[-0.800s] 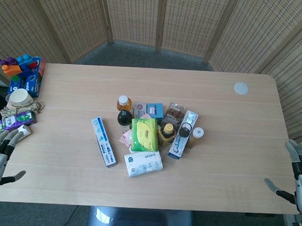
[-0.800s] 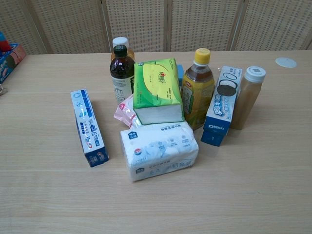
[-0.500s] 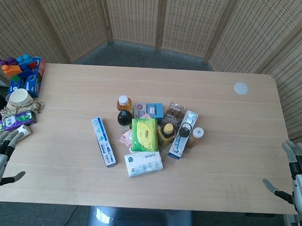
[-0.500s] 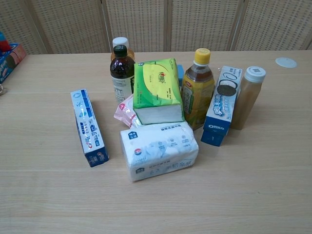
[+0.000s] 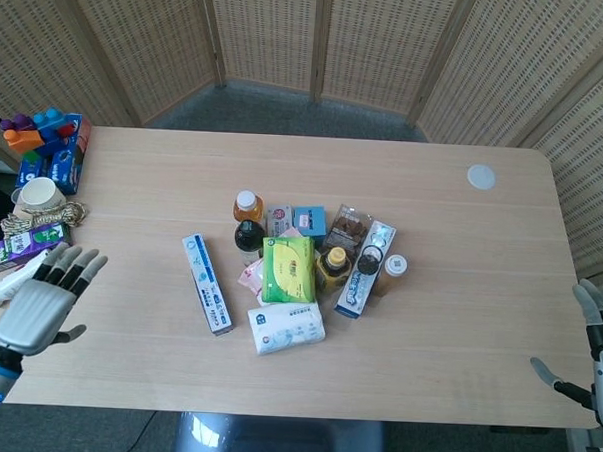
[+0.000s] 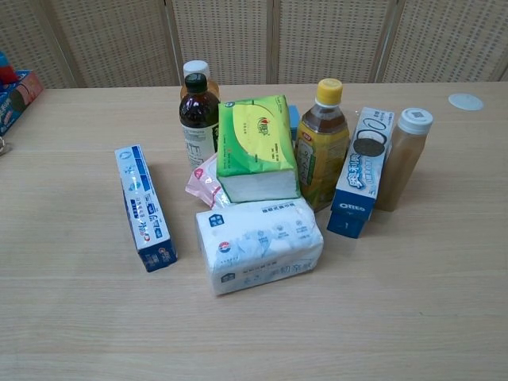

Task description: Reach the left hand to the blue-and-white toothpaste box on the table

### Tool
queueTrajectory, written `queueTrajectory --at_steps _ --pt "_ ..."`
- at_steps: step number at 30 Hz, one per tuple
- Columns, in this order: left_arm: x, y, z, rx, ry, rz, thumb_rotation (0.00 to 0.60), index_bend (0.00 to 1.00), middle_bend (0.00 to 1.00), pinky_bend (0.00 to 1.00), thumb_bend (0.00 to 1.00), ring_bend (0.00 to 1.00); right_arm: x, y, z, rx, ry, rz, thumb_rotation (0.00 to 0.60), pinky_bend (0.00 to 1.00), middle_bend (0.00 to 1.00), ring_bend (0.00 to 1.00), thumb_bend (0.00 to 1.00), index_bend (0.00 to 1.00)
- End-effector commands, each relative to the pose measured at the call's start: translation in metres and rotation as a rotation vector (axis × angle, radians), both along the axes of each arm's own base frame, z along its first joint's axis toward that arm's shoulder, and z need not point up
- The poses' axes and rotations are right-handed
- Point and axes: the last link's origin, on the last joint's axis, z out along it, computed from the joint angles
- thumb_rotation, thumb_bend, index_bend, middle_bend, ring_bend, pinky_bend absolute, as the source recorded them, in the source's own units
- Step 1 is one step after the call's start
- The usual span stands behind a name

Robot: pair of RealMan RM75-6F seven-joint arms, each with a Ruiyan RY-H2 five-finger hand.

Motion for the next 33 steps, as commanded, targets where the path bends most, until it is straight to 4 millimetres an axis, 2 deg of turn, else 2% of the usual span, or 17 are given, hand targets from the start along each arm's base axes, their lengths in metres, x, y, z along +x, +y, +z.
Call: queueTrajectory --at_steps 1,8,20,29,33 --pt "0.015 0.039 -0.024 -0.042 0.073 -0.146 0.600 0.00 0.00 0.00 0.00 0.00 0.000 0.000 0.001 -0.005 -0.003 -0.001 0.600 0.00 0.00 0.00 0.00 0.00" --pt "0.025 0.074 -0.063 -0.102 0.247 -0.182 0.600 0.00 0.00 0.00 0.00 0.00 -0.002 -0.002 0.004 -0.012 -0.005 -0.007 0.600 0.00 0.00 0.00 0.00 0.00" --pt "0.039 0.109 -0.117 -0.157 0.375 -0.153 0.600 0.00 0.00 0.00 0.00 0.00 -0.010 -0.007 0.008 -0.073 0.069 -0.072 0.600 0.00 0.00 0.00 0.00 0.00" --pt "0.061 0.127 -0.147 -0.152 0.411 -0.168 0.600 0.00 0.00 0.00 0.00 0.00 -0.014 -0.011 0.008 -0.124 0.135 -0.113 0.600 0.00 0.00 0.00 0.00 0.00" --pt "0.065 0.128 -0.161 -0.169 0.427 -0.163 0.600 0.00 0.00 0.00 0.00 0.00 -0.015 -0.013 0.008 -0.117 0.112 -0.121 0.600 0.00 0.00 0.00 0.00 0.00"
